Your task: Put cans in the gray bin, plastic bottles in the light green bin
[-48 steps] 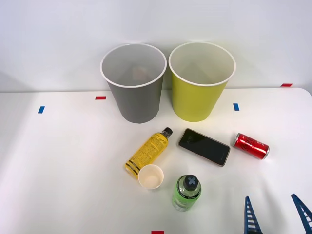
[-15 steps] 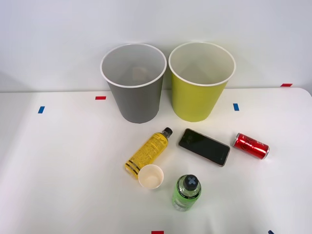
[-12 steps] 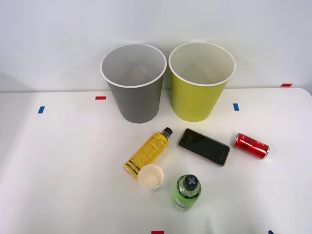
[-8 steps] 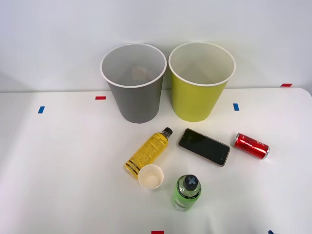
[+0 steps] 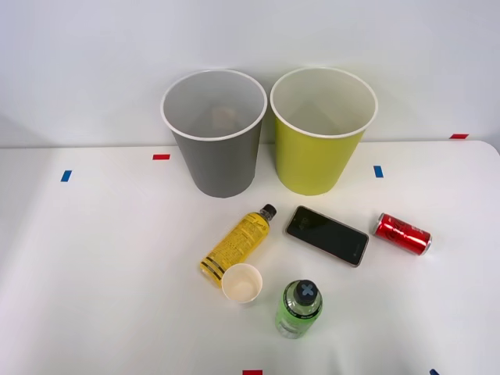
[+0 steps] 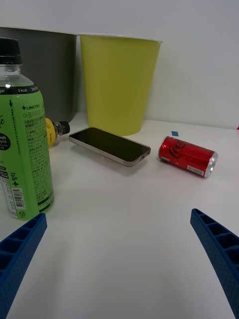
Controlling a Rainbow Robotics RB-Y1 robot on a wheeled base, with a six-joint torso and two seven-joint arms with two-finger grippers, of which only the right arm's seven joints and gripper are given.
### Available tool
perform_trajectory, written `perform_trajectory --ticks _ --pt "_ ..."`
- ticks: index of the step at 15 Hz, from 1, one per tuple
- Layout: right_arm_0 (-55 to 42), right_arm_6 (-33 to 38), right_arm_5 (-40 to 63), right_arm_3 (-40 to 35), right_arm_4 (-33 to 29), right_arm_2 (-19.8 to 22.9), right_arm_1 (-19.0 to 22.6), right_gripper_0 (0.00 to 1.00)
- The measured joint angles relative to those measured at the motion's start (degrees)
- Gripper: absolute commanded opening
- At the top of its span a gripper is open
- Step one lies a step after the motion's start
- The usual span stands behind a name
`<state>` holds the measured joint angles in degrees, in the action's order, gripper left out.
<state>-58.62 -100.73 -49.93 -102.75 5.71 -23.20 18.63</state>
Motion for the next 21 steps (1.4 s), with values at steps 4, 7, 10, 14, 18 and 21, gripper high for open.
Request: perform_trajectory --ticks 4,7,10,14,18,21 --pt "0.0 0.0 0.0 0.0 0.0 0.0 0.0 1.00" --pt "0.0 0.0 0.0 0.0 0.0 0.0 0.0 1.00" --pt "0.0 0.0 0.0 0.0 0.0 0.0 0.0 1.00" --pt "0.0 0.0 0.0 0.0 0.0 0.0 0.0 1.00" --pt "0.0 0.0 0.0 0.0 0.0 0.0 0.0 1.00" --pt "0.0 0.0 0.0 0.0 0.0 0.0 0.0 1.00"
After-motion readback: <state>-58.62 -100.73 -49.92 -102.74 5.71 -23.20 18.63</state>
